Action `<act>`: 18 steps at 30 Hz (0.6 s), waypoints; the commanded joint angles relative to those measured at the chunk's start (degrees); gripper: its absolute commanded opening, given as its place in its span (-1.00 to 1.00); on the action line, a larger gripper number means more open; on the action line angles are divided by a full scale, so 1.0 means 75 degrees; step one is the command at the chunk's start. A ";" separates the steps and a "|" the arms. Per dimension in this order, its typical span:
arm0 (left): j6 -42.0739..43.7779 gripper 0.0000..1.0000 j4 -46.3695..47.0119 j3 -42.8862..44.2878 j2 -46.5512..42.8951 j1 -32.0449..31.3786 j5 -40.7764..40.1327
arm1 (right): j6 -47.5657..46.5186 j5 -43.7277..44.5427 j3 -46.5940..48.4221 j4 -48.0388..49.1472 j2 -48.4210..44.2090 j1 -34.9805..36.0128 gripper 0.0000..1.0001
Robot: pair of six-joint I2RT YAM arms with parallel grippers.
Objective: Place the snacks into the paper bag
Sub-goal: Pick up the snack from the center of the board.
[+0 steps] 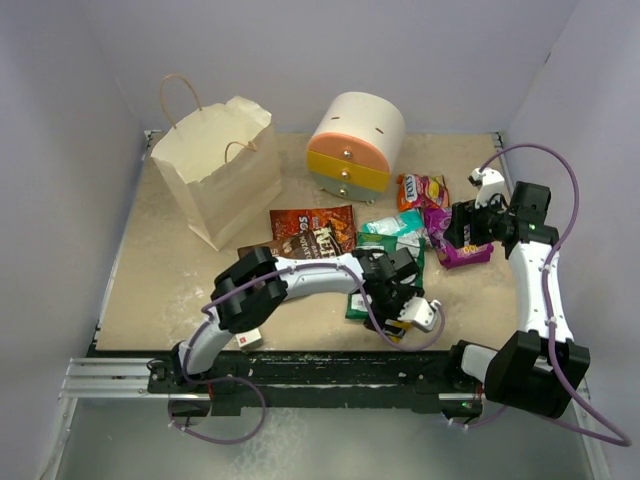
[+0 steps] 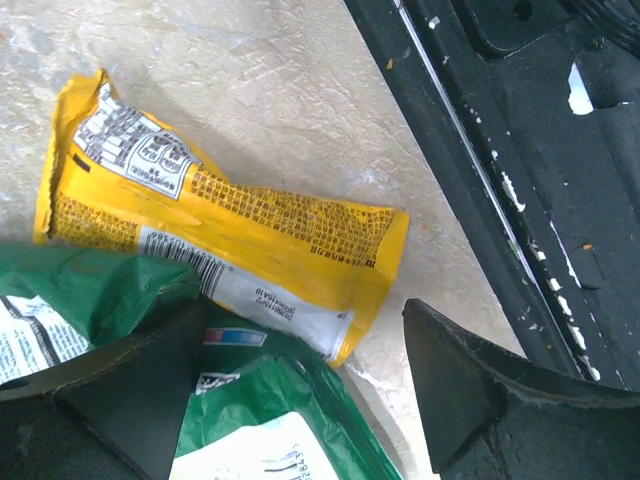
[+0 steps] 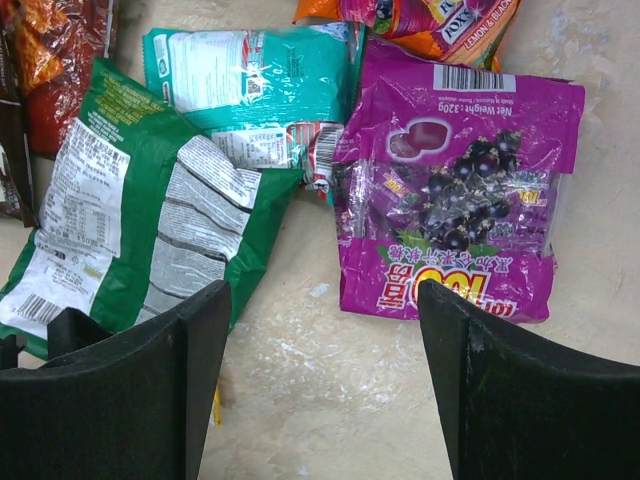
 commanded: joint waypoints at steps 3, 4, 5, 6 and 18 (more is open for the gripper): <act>-0.0017 0.60 0.0214 0.0206 0.0192 -0.0343 0.0091 | -0.0034 -0.0006 0.0062 -0.0023 0.0037 -0.0026 0.54; -0.0064 0.56 0.0200 0.0203 0.0239 -0.0379 0.0103 | -0.0034 0.0000 0.0062 -0.0018 0.0037 -0.0029 0.54; -0.0105 0.52 0.0196 0.0216 0.0311 -0.0401 0.0111 | -0.0046 0.0003 0.0047 -0.0017 0.0037 -0.0025 0.54; -0.0131 0.48 0.0180 0.0206 0.0360 -0.0416 0.0103 | -0.0038 0.0007 0.0042 -0.0017 0.0025 -0.0031 0.55; -0.1628 0.53 0.0771 -0.0113 0.0211 -0.0410 -0.0404 | -0.0060 0.0013 0.0039 -0.0047 0.0053 -0.0032 0.55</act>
